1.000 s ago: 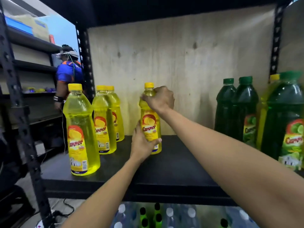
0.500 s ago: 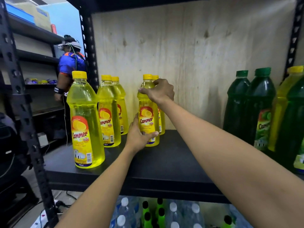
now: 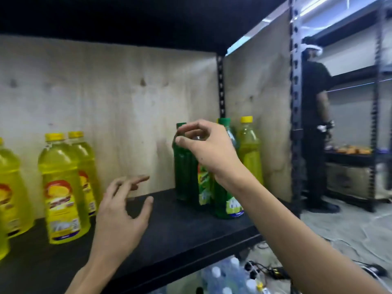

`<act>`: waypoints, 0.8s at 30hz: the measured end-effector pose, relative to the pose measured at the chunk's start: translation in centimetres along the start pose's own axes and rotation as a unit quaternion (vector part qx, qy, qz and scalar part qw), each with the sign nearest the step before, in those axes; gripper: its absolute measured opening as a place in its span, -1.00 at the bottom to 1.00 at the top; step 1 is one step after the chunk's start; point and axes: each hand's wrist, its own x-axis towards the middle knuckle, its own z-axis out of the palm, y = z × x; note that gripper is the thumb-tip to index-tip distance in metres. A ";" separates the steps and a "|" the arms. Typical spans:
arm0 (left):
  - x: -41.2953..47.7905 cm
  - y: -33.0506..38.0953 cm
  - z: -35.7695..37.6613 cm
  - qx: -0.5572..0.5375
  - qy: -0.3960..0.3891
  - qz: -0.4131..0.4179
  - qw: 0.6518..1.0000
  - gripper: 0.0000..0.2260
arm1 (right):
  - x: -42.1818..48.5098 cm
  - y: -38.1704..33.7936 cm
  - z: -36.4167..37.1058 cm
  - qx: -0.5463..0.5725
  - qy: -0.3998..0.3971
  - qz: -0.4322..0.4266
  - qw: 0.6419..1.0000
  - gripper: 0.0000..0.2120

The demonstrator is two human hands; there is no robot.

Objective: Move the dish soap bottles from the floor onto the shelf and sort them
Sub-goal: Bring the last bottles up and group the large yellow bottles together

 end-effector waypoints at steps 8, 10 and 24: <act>2.5 11.5 13.1 -0.213 -0.225 -0.085 0.947 -0.67 | 7.3 6.1 -12.4 -0.194 0.093 0.106 0.971 -0.49; 2.8 12.7 15.4 -0.218 -0.257 -0.118 0.934 -0.61 | 8.5 6.5 -13.1 -0.203 0.013 0.125 0.971 -0.34; -3.6 18.2 20.8 -0.210 -0.233 -0.193 0.930 -0.03 | 2.1 4.1 -15.5 -0.387 0.019 -0.007 0.922 -0.51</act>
